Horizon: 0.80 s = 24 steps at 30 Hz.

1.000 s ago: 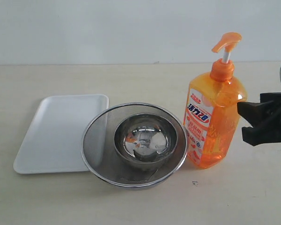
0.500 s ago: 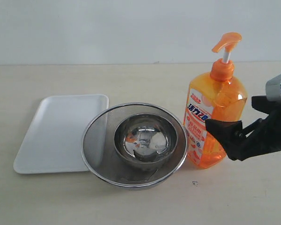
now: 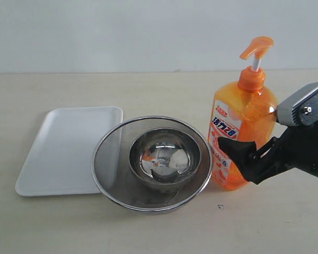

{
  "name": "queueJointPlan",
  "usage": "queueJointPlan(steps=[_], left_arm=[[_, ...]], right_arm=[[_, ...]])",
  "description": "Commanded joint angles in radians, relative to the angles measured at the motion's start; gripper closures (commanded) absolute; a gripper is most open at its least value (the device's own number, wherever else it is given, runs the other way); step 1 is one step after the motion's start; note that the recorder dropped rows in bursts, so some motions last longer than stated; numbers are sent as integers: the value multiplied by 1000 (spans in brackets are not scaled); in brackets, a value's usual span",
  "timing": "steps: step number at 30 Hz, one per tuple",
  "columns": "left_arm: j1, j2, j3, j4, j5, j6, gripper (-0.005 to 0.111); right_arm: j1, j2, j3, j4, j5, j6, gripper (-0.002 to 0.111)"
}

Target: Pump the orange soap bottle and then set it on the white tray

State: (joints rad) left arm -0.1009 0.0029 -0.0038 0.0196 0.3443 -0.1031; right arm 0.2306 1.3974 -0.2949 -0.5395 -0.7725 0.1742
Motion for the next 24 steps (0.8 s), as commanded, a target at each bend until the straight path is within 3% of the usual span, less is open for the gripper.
queueJointPlan(steps=[1,12,15,16,17,19,21,24], left_arm=[[4,-3,4,-2,-5,-2,102],[4,-3,4,-2,-5,-2,102],[4,-3,4,-2,-5,-2,102],[4,-3,4,-2,-5,-2,102],[4,-3,4,-2,-5,-2,102],[4,-3,4,-2,-5,-2,102],[4,-3,4,-2,-5,-2,102],[4,-3,4,-2,-5,-2,102]], right_arm=[[0,43,4,8,-73,-34,9],[0,82,4,91,-138,-60,11],[0,82,4,91,-134,-60,32],[0,82,4,91,-132,-60,44],[0,82,4,91,-132,-68,63],[0,82,4,91,-133,-72,85],[0,82,4,94,-133,-70,98],[0,78,4,96,-121,-37,101]])
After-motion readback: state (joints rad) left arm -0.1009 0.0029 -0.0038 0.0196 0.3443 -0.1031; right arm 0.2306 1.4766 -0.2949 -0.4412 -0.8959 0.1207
